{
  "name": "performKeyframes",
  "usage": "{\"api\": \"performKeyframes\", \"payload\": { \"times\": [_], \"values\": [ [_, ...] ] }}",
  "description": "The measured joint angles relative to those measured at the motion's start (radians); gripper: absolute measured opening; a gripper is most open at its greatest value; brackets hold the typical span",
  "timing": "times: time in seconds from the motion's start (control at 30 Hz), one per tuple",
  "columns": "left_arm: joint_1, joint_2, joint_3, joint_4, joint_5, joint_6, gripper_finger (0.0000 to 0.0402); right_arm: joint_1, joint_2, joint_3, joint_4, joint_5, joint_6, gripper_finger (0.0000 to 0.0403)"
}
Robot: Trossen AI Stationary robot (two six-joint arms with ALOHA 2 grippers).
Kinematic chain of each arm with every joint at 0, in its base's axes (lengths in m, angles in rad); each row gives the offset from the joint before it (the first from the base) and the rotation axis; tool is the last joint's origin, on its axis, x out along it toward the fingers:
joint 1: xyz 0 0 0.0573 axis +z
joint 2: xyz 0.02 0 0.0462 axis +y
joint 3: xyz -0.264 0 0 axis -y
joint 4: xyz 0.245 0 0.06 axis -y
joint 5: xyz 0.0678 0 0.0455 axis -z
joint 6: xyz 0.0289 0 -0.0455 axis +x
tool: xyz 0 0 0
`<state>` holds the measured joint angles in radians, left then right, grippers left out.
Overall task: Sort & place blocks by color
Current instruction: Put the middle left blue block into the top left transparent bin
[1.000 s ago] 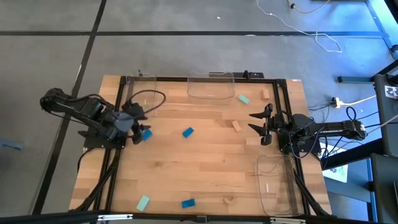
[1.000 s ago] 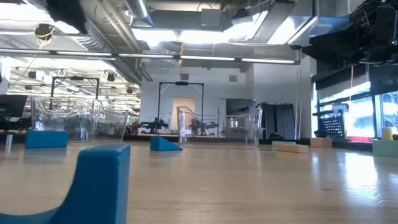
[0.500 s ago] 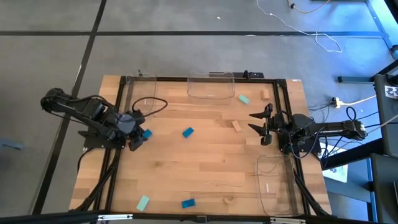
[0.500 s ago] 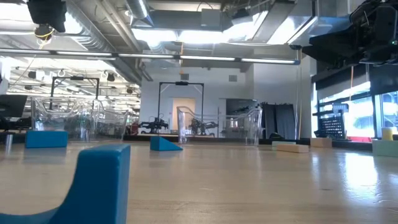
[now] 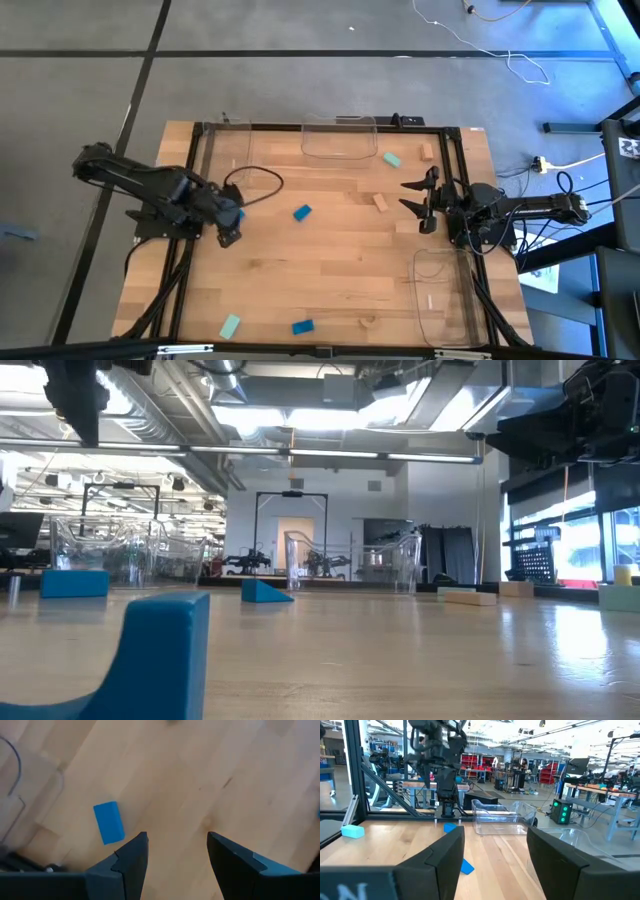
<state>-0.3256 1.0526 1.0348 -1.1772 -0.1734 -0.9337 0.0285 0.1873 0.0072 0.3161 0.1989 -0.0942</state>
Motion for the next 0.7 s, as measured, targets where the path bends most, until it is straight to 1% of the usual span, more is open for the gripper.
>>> {"api": "performKeyframes", "payload": {
  "times": [0.2,0.3,0.4,0.5,0.7],
  "values": [
    [0.024,0.147,0.000,0.027,-0.001,-0.282,0.0195,0.000,0.000,0.000,0.000,0.000,-0.003,0.0217],
    [0.038,0.225,0.000,0.025,-0.001,-0.372,0.0195,0.000,0.000,0.000,0.000,0.000,-0.004,0.0217],
    [0.059,0.300,0.000,0.024,-0.001,-0.388,0.0195,0.000,0.000,0.000,0.000,0.000,-0.004,0.0217],
    [0.078,0.376,0.000,0.011,-0.012,-0.349,0.0195,0.000,0.000,0.000,0.000,0.000,-0.010,0.0217],
    [0.116,0.510,0.000,0.002,-0.043,-0.329,0.0195,0.000,0.000,0.000,0.003,0.000,-0.026,0.0217]
  ]
}}
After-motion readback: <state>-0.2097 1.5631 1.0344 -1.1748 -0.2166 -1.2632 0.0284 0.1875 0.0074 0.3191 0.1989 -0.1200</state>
